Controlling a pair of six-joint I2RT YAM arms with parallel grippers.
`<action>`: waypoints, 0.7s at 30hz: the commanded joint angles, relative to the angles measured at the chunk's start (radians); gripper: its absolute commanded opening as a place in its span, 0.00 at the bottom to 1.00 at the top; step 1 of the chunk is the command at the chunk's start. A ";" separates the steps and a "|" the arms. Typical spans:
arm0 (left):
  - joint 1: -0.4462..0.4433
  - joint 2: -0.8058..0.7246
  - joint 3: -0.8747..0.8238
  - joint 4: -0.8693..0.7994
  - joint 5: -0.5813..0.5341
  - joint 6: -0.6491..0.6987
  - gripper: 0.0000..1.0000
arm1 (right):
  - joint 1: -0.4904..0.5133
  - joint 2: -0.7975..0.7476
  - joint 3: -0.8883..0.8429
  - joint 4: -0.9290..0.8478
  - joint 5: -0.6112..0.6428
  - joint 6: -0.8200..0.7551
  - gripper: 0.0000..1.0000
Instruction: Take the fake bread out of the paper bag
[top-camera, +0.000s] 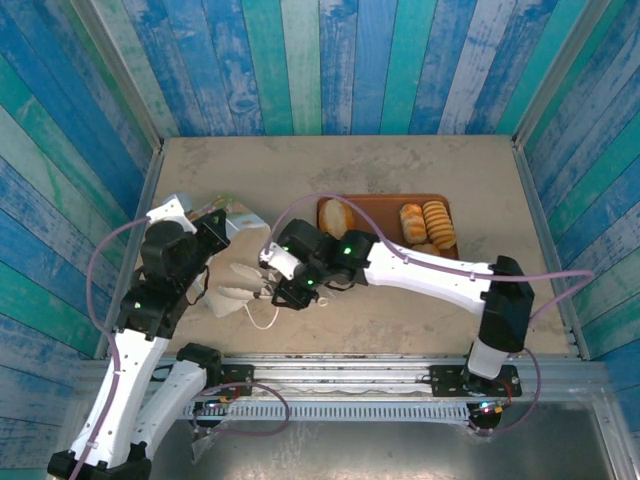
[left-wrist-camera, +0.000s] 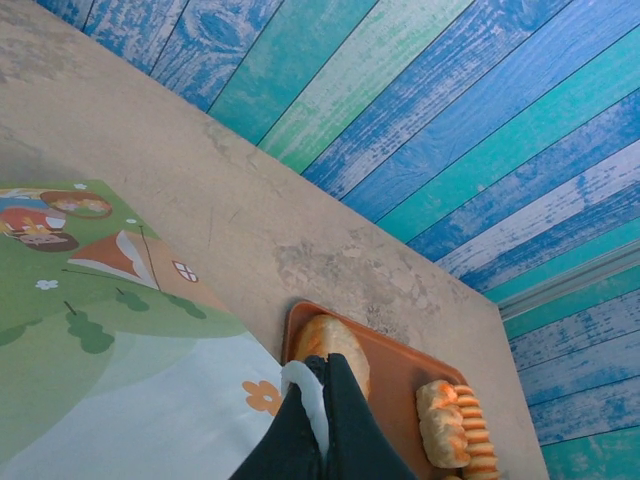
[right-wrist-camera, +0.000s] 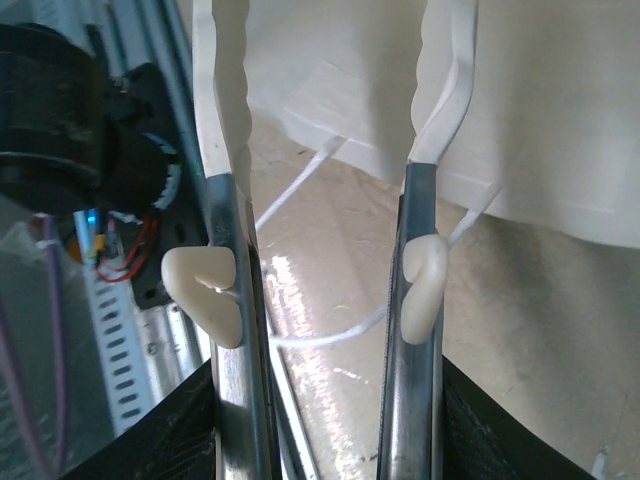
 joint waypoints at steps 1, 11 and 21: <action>-0.001 -0.002 0.020 0.053 0.013 -0.017 0.00 | 0.030 0.062 0.054 -0.028 0.069 0.033 0.49; -0.001 0.009 0.015 0.088 0.045 -0.027 0.00 | 0.004 0.145 0.046 0.223 -0.044 0.329 0.52; -0.001 -0.001 0.021 0.090 0.059 -0.040 0.00 | 0.000 0.284 0.167 0.240 -0.058 0.381 0.58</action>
